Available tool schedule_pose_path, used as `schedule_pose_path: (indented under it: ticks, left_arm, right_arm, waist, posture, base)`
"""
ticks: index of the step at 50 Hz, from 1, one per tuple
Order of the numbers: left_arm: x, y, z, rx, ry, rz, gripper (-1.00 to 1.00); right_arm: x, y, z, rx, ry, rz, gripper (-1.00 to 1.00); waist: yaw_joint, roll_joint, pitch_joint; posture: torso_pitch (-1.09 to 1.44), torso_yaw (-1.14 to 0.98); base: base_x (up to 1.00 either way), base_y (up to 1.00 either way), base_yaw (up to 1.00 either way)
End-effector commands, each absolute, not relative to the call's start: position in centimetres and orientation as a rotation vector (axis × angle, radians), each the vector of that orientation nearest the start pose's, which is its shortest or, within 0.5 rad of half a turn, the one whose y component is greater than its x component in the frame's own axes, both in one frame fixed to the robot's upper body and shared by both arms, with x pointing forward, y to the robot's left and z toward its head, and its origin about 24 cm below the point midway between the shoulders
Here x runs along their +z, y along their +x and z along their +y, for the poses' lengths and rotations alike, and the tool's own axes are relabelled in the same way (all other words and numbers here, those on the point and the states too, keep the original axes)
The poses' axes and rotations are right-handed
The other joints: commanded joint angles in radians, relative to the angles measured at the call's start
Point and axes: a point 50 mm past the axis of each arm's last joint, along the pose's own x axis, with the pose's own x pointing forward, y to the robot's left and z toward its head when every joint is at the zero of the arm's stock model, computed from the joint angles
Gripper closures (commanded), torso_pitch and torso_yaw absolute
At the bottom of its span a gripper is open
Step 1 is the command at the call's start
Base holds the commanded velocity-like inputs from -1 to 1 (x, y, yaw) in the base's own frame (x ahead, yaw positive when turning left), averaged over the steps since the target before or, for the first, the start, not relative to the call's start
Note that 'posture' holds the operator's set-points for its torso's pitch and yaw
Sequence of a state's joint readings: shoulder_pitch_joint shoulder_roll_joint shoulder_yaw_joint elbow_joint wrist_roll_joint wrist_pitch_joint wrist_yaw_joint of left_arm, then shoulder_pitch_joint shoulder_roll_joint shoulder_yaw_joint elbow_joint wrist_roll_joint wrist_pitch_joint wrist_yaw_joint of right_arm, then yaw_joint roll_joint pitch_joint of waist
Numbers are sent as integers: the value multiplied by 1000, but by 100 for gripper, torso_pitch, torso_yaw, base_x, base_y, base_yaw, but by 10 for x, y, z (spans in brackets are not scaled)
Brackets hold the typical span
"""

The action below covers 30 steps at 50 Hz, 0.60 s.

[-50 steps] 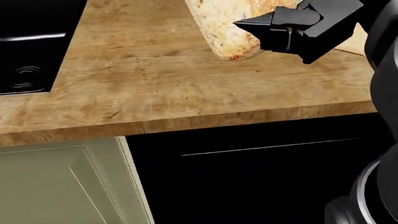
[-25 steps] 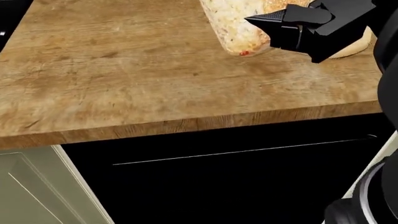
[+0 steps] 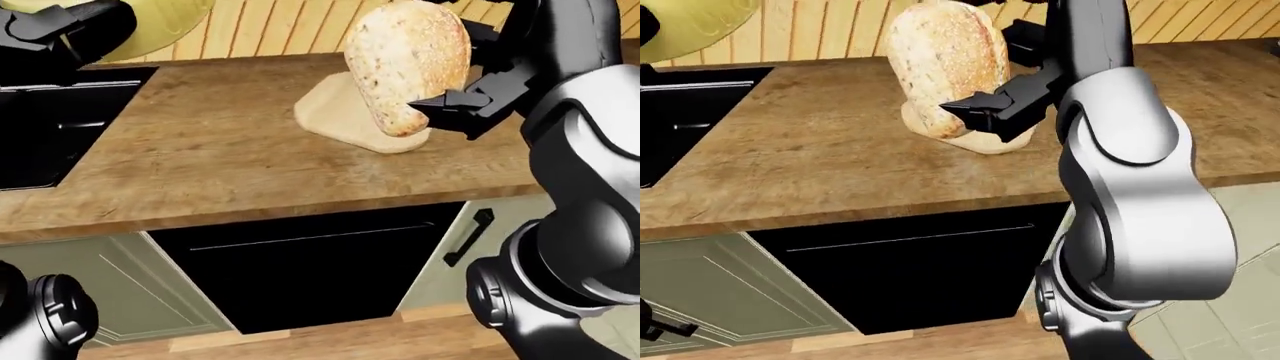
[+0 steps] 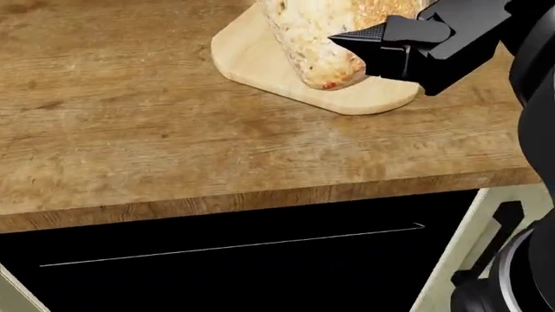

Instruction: Place the bread and cheese on the cutting board.

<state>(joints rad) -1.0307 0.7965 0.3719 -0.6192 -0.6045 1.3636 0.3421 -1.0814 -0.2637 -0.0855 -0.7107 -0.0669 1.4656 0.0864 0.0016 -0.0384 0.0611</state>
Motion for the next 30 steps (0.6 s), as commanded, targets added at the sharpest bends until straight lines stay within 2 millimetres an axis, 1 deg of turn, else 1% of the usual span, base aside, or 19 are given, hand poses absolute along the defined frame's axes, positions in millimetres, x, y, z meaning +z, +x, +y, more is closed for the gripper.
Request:
schedule_pose_path:
  ticks: [1, 2, 3, 4, 9, 10, 11, 16, 24, 29, 30]
  left_arm:
    - [391, 214, 228, 317, 231, -529, 100]
    - [391, 214, 228, 318, 230, -528, 100]
    - [391, 214, 228, 318, 231, -529, 100]
    - [392, 213, 228, 318, 231, -530, 100]
    - [392, 213, 228, 317, 232, -530, 100]
    - [393, 213, 228, 318, 231, -530, 100]
    - [393, 213, 229, 319, 231, -531, 100]
    - [394, 213, 228, 319, 232, -531, 100]
    - [392, 214, 228, 321, 240, -529, 100]
    - [391, 214, 227, 321, 238, -528, 100]
    - [391, 214, 227, 320, 238, -528, 100]
  right_arm:
    - [351, 250, -137, 2, -204, -395, 100]
    - [351, 250, -137, 3, -205, -396, 100]
    - [351, 250, -138, 1, -206, -398, 100]
    - [351, 250, -138, 1, -204, -398, 100]
    - [351, 251, -137, 0, -206, -397, 100]
    - [351, 251, -136, 1, -207, -396, 100]
    - [351, 252, -136, -1, -209, -397, 100]
    - [351, 251, -136, 2, -208, -397, 100]
    - [350, 251, -136, 4, -208, -396, 100]
    - [349, 252, -136, 2, -207, -388, 100]
    - [349, 252, -136, 5, -207, -387, 100]
  waist:
    - [5, -15, -32]
    - [8, -17, -29]
    - [1, -4, -33]
    - [3, -6, -36]
    - [3, 18, -20]
    - [1, 24, -6]
    - [-3, 19, 2]
    - [-8, 14, 9]
    - [-16, 18, 24]
    - [-13, 22, 26]
    - [-8, 13, 16]
  posture:
    - [0, 0]
    - [0, 0]
    - [0, 0]
    - [0, 0]
    - [0, 0]
    - [0, 0]
    - [0, 0]
    - [0, 0]
    - [0, 0]
    - [0, 0]
    - [0, 0]
  base:
    - [0, -30, 0]
    - [0, -28, 0]
    - [0, -12, 0]
    - [0, -10, 0]
    - [0, -10, 0]
    - [0, 0, 0]
    - [0, 0, 0]
    - [0, 0, 0]
    - [0, 0, 0]
    - [0, -1, 0]
    - [0, -54, 0]
